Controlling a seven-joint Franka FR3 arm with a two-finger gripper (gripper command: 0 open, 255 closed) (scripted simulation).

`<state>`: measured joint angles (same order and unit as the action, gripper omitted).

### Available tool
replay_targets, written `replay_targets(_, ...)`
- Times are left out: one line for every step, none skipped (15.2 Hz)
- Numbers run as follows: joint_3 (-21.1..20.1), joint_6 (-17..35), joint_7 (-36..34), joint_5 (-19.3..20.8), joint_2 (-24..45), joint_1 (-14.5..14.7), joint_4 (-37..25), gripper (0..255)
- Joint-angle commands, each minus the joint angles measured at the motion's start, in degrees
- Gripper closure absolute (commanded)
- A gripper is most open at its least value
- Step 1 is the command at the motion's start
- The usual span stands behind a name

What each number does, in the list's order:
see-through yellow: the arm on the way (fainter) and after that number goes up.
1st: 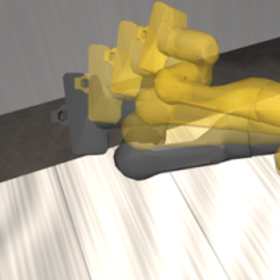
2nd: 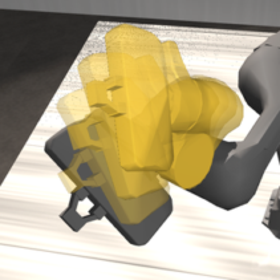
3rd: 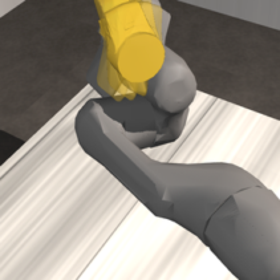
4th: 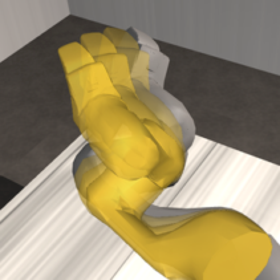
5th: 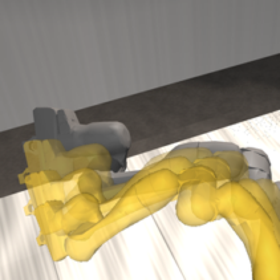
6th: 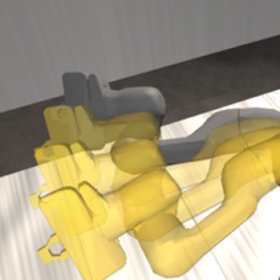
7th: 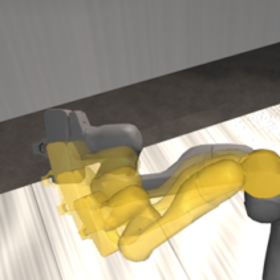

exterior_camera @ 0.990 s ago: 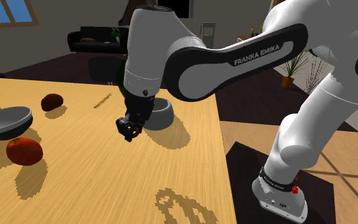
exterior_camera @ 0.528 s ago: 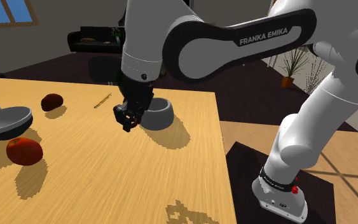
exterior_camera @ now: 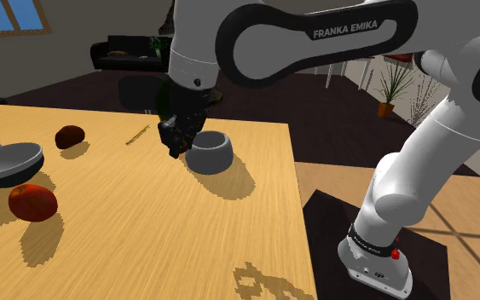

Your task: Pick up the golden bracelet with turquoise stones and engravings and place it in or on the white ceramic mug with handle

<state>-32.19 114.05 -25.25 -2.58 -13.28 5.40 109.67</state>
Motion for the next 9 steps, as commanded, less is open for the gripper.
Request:
replay_targets(2.2, 0.2, 3.3, -0.8, -0.6, -0.8, 0.7, 255)
replay_targets(3.2, 0.3, 4.8, -1.0, -0.7, -1.2, 1.0, 255)
replay_targets(4.1, 0.4, 6.3, -1.2, -0.7, -1.7, 1.1, 255)
replay_targets(5.1, 0.5, 7.7, -1.4, -0.7, -2.1, 1.2, 255)
replay_targets(6.0, 0.6, 9.2, -1.6, -0.6, -2.6, 1.2, 255)
replay_targets(6.9, 0.6, 10.6, -1.7, -0.4, -3.0, 1.2, 255)
replay_targets(7.8, 0.7, 12.0, -1.8, -0.2, -3.5, 1.1, 255)
replay_targets(8.6, 0.7, 13.3, -1.9, 0.1, -4.0, 0.9, 255)
replay_targets(9.5, 0.7, 14.7, -2.0, 0.4, -4.5, 0.7, 255)
